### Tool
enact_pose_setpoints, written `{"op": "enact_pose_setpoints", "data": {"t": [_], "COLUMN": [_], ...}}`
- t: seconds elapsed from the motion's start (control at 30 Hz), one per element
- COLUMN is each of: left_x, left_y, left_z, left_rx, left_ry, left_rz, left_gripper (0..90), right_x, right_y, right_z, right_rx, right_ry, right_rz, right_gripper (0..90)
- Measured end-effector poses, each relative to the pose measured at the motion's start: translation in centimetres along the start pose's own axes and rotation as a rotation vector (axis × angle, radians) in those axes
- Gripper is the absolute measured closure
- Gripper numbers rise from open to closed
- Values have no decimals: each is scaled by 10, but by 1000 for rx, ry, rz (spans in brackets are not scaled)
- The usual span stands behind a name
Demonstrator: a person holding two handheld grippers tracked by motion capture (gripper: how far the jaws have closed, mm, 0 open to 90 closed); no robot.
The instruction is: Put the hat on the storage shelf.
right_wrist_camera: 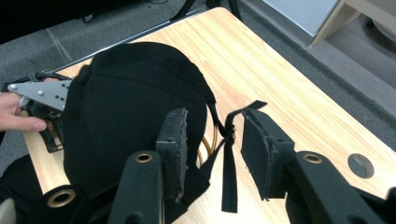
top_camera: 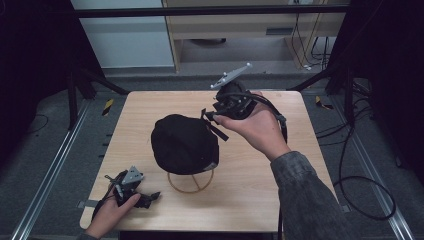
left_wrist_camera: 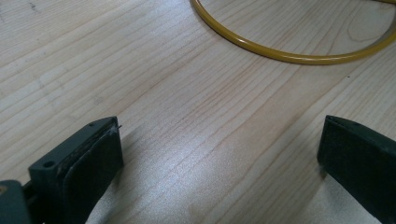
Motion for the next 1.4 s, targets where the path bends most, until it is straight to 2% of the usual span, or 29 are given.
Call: {"op": "enact_pose_setpoints", "data": {"t": [0.27,0.47,0.7,1.03,1.13,1.4], "left_x": [0,0,0,0,0,0], "left_y": [0,0,0,0,0,0], "left_z": [0,0,0,0,0,0], "left_rx": [0,0,0,-1,-1,-1], "left_ry": [0,-1,-2,-2,-2,-2], "left_rz": [-1,-1,0,0,0,0], "left_gripper": [0,0,0,0,0,0], "right_x": [-5,-7,-10,-14,-15,-13], "right_y": [-7,-7,-8,-8,-9,-16], "right_z": [-11,-16,-20,-25,-29,-48], "right_rx": [27,32,33,49,57,62], "right_ry": [-23,-47,-62,-81,-91,-97], "right_rz": [-13,-29,-48,-69,-78,-117], "right_gripper": [565,452,389,223,169,107]}}
Point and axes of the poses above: each handheld gripper's, and its own axes: x roughly forward along the jaws, z roughly out of its top, y roughly to its left, the point moved 9 cm from there along x, roughly forward along the jaws, and after that the axes turned 10 degrees about z, right-handed, at the moved point
